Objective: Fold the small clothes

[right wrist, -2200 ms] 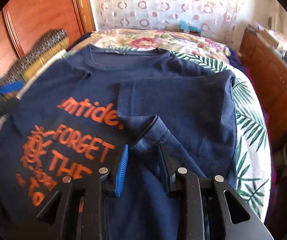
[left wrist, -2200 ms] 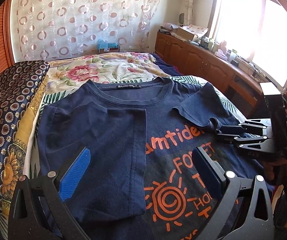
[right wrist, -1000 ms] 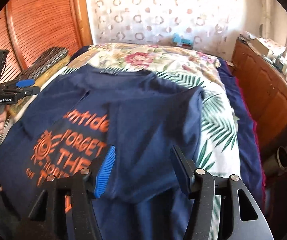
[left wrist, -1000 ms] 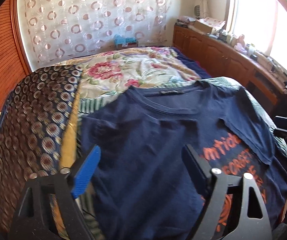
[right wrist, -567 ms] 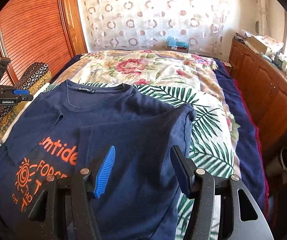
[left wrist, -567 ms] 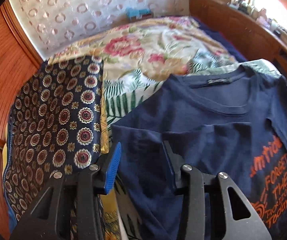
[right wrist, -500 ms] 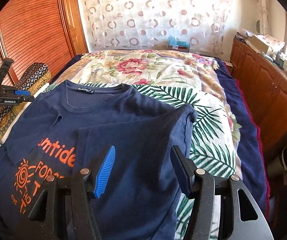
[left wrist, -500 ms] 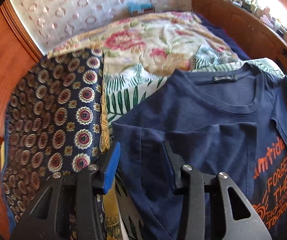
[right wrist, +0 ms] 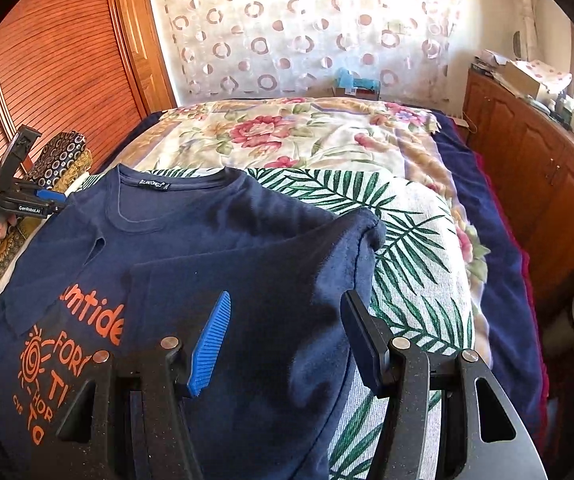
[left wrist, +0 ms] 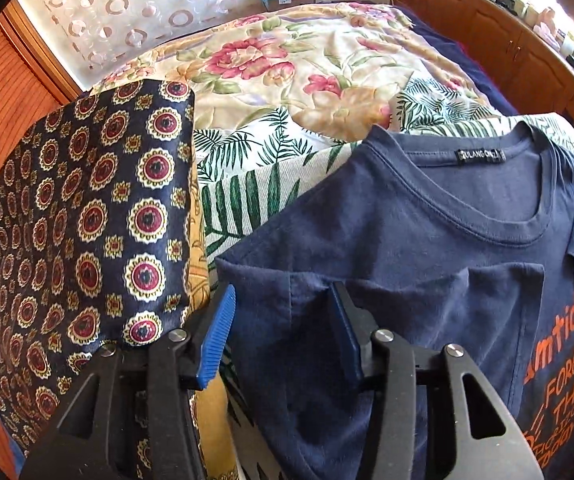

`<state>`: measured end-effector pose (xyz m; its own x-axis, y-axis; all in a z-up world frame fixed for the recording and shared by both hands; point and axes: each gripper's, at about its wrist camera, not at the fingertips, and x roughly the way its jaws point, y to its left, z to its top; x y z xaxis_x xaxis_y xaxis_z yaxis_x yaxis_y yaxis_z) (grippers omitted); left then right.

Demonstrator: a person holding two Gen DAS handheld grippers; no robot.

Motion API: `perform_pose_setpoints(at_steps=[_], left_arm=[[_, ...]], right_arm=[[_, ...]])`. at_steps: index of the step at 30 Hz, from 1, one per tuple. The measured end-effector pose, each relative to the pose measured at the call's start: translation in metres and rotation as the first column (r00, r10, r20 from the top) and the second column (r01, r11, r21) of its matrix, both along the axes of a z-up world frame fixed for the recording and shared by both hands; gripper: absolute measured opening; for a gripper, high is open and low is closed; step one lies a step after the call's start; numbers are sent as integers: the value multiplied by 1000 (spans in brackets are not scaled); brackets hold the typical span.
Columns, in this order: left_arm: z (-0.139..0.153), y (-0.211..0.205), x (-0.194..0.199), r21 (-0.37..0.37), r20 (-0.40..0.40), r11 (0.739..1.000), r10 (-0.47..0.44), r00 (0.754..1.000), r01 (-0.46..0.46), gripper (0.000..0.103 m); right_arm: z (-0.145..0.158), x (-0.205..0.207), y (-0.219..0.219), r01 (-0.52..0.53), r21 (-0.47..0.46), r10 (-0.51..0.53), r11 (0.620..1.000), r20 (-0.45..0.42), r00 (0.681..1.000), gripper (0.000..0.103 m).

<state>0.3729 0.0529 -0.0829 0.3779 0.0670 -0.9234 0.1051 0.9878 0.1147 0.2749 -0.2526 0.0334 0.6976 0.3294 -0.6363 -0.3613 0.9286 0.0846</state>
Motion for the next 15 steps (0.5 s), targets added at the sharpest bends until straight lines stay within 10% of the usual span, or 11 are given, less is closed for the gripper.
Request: perform_pose_setpoints(at_steps=[5, 9, 15], left_arm=[[0, 5, -2, -54, 5, 999, -5, 1000, 5, 42], [2, 5, -5, -79, 3, 997, -16, 1000, 16, 11], [13, 12, -16, -55, 48, 998, -1, 999, 3, 4]], right_arm=[[-2, 4, -3, 10, 9, -10, 1000, -8, 1000, 59], [-2, 4, -5, 19, 10, -19, 1000, -12, 1000, 59], [-3, 3, -5, 25, 12, -25, 1000, -17, 1000, 59]])
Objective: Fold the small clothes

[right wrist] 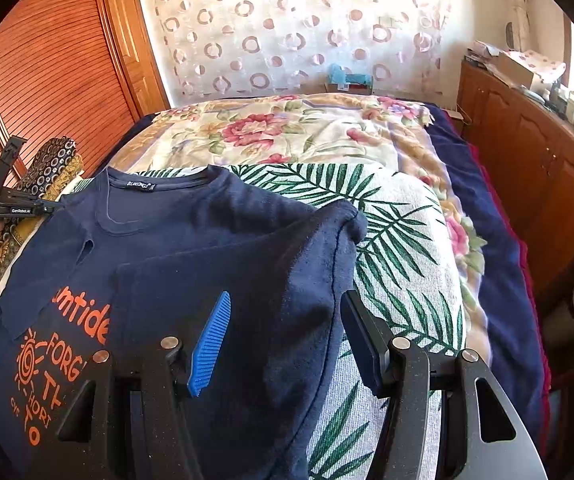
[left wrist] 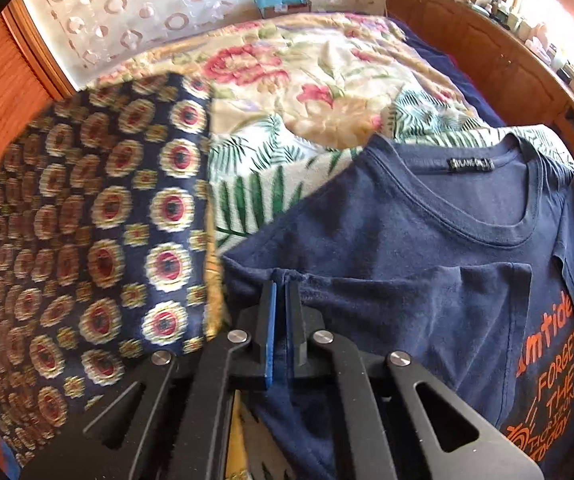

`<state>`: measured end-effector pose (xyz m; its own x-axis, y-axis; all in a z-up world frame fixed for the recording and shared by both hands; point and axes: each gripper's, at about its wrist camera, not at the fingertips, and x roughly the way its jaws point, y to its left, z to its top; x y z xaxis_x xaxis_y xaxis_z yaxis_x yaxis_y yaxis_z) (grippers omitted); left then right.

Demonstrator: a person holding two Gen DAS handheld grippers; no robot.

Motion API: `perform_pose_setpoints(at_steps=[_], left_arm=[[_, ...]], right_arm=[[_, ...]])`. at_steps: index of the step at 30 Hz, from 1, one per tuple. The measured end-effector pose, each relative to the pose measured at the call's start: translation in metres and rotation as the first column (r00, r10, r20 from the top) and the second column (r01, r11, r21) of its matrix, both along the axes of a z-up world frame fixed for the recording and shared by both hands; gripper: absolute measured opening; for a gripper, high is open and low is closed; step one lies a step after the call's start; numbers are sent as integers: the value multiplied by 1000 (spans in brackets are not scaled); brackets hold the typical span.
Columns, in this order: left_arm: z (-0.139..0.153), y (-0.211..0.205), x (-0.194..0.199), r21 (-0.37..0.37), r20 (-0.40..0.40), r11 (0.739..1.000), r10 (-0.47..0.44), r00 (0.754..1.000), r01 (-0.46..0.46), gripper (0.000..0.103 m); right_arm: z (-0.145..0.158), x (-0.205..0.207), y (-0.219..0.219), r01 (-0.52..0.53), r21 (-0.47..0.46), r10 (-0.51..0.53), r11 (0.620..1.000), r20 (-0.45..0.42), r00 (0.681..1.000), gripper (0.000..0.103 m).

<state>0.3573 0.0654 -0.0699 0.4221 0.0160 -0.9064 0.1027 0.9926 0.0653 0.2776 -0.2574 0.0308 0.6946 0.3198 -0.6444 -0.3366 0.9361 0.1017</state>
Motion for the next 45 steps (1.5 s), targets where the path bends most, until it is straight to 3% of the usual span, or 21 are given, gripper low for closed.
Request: perform_pose_setpoints(at_steps=[6, 14, 20, 22, 23, 24, 25, 29, 37, 45], left_arm=[[32, 13, -16, -51, 88, 999, 22, 996, -17, 4], [46, 6, -21, -63, 143, 998, -5, 990, 14, 4], [58, -2, -35, -123, 191, 991, -33, 981, 57, 4], [63, -4, -41, -139, 207, 988, -36, 978, 66, 4], [64, -6, -44, -145, 215, 987, -36, 976, 68, 4], [68, -8, -49, -151, 228, 986, -36, 973, 72, 4], [71, -9, -54, -156, 239, 985, -37, 970, 76, 4], [90, -11, -85, -176, 303, 980, -42, 952, 99, 4], [117, -16, -165, -183, 406, 971, -67, 912, 153, 4], [116, -8, -232, -170, 473, 972, -65, 879, 164, 4]], right_arm=[[-1, 9, -9, 29, -9, -29, 1000, -12, 1000, 59], [-7, 31, -10, 48, 29, -46, 998, -65, 997, 59], [-5, 40, -5, 35, 49, -31, 998, -88, 996, 59], [-4, 44, -3, 11, 54, -6, 998, -96, 995, 25], [-3, 45, 0, 10, 36, -7, 999, -89, 996, 14], [-2, 44, 2, -1, 32, 4, 1000, -96, 995, 6], [1, 43, 1, -4, 42, 8, 999, -91, 996, 5], [26, 19, -1, -15, 103, 17, 995, -12, 1000, 4], [69, -57, -2, -76, 137, 59, 988, 127, 990, 4], [66, -140, -9, -101, 117, 76, 988, 202, 977, 4]])
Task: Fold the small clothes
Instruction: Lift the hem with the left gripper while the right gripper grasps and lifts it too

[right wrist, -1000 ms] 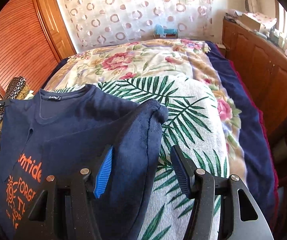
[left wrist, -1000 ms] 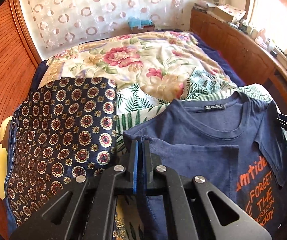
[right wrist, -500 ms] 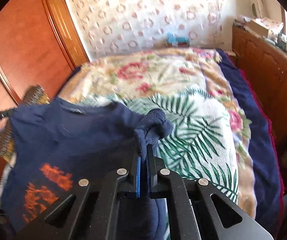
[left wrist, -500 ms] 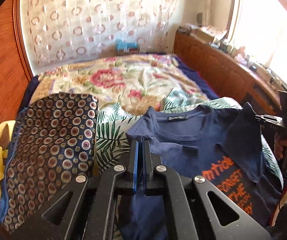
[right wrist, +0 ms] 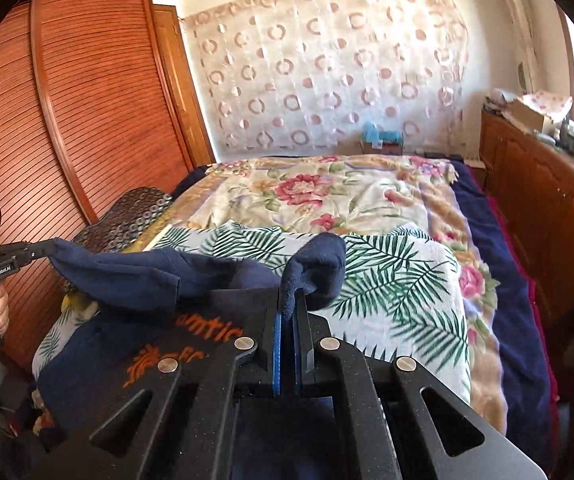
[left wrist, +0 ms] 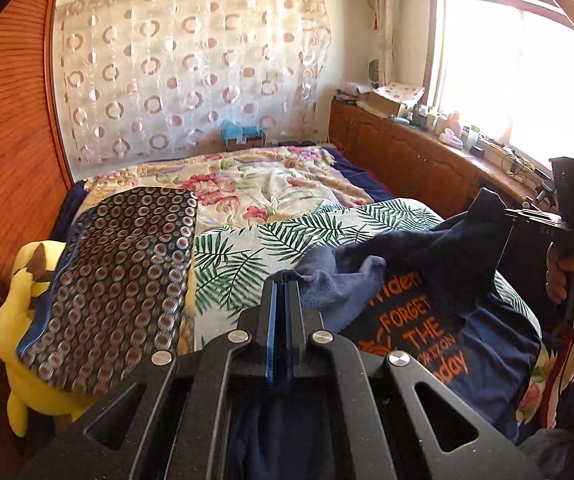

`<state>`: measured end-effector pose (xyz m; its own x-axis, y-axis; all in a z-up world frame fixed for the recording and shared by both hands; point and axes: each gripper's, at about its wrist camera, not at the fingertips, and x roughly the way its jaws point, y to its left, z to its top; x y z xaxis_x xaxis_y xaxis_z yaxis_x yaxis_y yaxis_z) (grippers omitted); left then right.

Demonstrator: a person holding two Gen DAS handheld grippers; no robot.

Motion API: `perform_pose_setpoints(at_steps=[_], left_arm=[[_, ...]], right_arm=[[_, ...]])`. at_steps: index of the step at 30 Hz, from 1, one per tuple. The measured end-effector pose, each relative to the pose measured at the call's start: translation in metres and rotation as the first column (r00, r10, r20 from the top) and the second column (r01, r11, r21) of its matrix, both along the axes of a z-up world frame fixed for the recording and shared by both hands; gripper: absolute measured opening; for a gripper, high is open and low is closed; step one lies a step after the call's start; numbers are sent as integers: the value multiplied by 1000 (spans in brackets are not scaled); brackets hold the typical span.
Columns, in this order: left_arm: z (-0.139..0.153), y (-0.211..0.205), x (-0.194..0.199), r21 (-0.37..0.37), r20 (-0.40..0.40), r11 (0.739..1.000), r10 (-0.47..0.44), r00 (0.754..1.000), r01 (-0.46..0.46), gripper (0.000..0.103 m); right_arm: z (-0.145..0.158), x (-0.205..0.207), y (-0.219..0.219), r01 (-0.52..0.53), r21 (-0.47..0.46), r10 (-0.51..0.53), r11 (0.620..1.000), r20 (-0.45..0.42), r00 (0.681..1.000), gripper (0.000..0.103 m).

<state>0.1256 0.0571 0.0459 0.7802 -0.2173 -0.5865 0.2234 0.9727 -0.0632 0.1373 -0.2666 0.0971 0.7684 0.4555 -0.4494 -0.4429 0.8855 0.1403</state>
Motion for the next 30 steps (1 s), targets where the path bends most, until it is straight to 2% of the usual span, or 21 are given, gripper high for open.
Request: perform_pose_setpoints(at_steps=[10, 19, 22, 26, 30], left_arm=[[-25, 19, -75, -42, 36, 998, 58, 998, -56, 4], [-36, 36, -140, -89, 45, 989, 120, 992, -116, 4], [-41, 44, -155, -106, 39, 985, 144, 989, -139, 4], [-49, 54, -165, -103, 17, 982, 164, 986, -161, 4], [-71, 53, -160, -57, -33, 983, 175, 984, -176, 4]], right_arm=[[-29, -82, -17, 11, -2, -11, 1000, 39, 999, 4], [-26, -151, -40, 26, -18, -25, 999, 56, 998, 4], [-24, -159, -50, 36, -21, -35, 999, 50, 998, 4], [-24, -173, -51, 38, -70, -36, 997, 33, 999, 4], [-29, -170, -51, 34, -99, -35, 994, -9, 999, 4]])
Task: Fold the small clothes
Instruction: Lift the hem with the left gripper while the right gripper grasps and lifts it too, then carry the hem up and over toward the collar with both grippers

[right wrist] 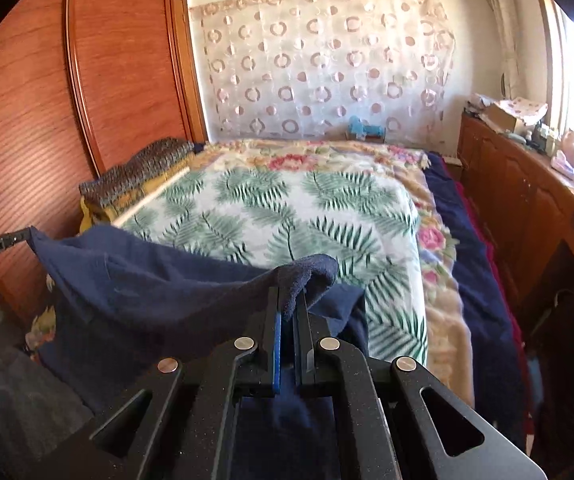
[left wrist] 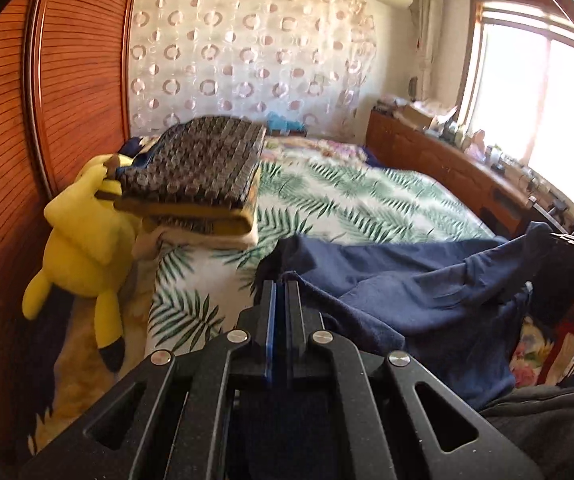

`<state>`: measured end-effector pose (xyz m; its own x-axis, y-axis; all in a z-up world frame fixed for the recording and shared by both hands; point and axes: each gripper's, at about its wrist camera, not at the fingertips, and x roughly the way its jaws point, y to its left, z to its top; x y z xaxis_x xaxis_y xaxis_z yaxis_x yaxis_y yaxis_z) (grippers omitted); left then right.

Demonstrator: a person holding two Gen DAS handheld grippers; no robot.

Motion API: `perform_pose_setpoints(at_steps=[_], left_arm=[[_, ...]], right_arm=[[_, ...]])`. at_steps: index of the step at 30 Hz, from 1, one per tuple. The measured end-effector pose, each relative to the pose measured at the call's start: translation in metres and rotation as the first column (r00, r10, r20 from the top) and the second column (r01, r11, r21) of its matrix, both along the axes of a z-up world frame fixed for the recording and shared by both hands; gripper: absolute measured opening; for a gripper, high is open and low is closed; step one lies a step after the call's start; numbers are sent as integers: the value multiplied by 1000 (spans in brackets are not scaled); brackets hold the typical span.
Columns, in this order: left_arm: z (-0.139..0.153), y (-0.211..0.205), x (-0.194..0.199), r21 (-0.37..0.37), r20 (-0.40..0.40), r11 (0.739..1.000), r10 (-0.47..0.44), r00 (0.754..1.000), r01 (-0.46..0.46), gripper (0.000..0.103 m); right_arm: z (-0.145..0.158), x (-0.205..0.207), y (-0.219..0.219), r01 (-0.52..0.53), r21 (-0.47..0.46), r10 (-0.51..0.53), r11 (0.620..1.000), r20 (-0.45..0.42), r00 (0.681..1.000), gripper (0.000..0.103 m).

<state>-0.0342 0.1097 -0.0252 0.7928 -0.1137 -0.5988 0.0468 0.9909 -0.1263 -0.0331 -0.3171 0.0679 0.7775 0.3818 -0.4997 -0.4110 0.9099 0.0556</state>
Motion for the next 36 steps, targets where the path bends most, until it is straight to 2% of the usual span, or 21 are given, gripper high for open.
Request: perform_pose_setpoints(at_steps=[2, 7, 8, 10, 12, 13, 14, 15, 16, 19, 23, 27, 36], left_arm=[[-9, -1, 1, 12, -31, 1000, 3, 1000, -3, 4], [-15, -5, 2, 45, -34, 999, 3, 999, -1, 8], [-14, -4, 2, 37, -27, 999, -8, 1000, 9, 16], [-10, -5, 0, 26, -11, 999, -27, 1000, 28, 29], [-3, -6, 0, 22, 16, 999, -46, 999, 46, 53], [0, -7, 1, 19, 22, 999, -50, 999, 50, 61], [3, -8, 4, 14, 27, 998, -55, 998, 55, 77], [5, -9, 7, 10, 32, 998, -61, 998, 60, 81], [5, -10, 10, 8, 34, 998, -68, 997, 67, 81], [1, -13, 31, 16, 12, 997, -77, 997, 76, 81], [-12, -16, 64, 29, -51, 996, -85, 995, 86, 81], [-19, -19, 88, 38, -102, 994, -96, 990, 101, 81], [-42, -17, 131, 2, -237, 991, -126, 963, 130, 81]], right_arm=[[-8, 4, 2, 8, -6, -8, 1000, -41, 999, 4], [-20, 14, 8, 27, -79, -34, 997, -93, 995, 4], [-18, 16, 9, 38, -93, -46, 995, -92, 995, 4], [-7, 19, 9, 70, -121, -79, 990, -73, 994, 17], [8, 18, 7, 80, -118, -85, 990, -35, 996, 19], [17, 17, 5, 83, -111, -85, 990, -19, 996, 25], [23, 17, 5, 84, -110, -85, 990, -5, 996, 31], [31, 17, 5, 89, -109, -88, 990, 13, 996, 45], [36, 18, 5, 92, -104, -89, 990, 27, 996, 55], [41, 26, 7, 96, -92, -93, 991, 37, 995, 60], [31, 58, 12, 93, -65, -94, 994, -9, 996, 62], [11, 88, 22, 86, -80, -92, 993, -68, 993, 62], [-9, 114, 31, 45, -102, -62, 994, -164, 984, 62]])
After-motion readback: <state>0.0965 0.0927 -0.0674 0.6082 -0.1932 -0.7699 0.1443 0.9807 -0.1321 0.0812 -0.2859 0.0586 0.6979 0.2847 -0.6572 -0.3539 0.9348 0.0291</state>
